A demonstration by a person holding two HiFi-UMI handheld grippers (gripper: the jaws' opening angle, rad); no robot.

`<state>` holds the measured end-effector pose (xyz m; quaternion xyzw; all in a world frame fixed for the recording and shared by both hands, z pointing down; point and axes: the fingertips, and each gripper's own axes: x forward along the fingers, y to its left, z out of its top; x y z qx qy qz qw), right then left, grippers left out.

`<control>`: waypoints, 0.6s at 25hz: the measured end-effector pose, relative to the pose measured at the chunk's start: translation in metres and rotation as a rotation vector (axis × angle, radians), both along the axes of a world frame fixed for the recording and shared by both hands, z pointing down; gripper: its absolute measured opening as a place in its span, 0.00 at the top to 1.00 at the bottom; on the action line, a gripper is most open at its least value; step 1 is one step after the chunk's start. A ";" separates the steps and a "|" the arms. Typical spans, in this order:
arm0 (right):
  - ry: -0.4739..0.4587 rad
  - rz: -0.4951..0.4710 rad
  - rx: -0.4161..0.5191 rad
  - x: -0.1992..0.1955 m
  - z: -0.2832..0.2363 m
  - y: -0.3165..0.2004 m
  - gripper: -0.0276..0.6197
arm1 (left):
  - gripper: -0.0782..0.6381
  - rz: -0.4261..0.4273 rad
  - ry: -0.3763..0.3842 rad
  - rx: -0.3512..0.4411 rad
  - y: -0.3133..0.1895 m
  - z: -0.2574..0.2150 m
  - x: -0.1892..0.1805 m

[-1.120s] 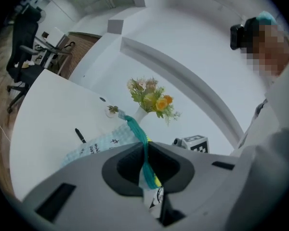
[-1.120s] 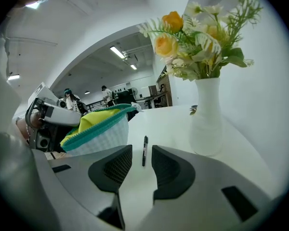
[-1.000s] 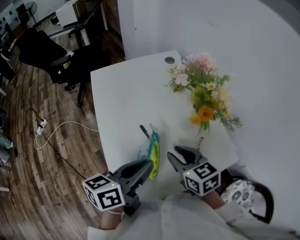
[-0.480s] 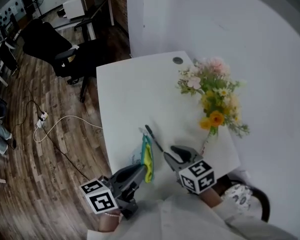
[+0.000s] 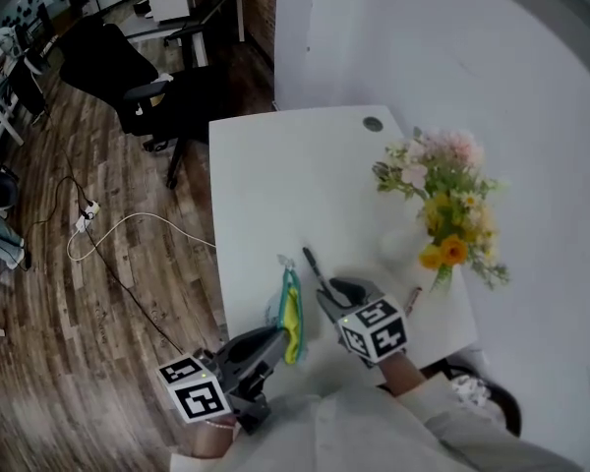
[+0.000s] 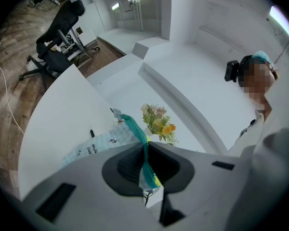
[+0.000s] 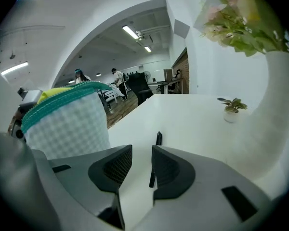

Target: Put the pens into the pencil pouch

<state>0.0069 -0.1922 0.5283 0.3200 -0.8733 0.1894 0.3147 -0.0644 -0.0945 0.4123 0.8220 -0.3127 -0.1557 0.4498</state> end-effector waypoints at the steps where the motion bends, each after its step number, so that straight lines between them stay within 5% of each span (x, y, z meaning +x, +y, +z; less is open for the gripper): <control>1: 0.017 -0.003 -0.003 -0.003 0.004 -0.004 0.77 | 0.85 -0.004 0.004 -0.001 0.001 0.000 -0.002; 15: 0.230 0.050 -0.055 -0.029 0.045 -0.073 0.77 | 0.85 -0.010 0.046 -0.005 0.004 0.005 -0.015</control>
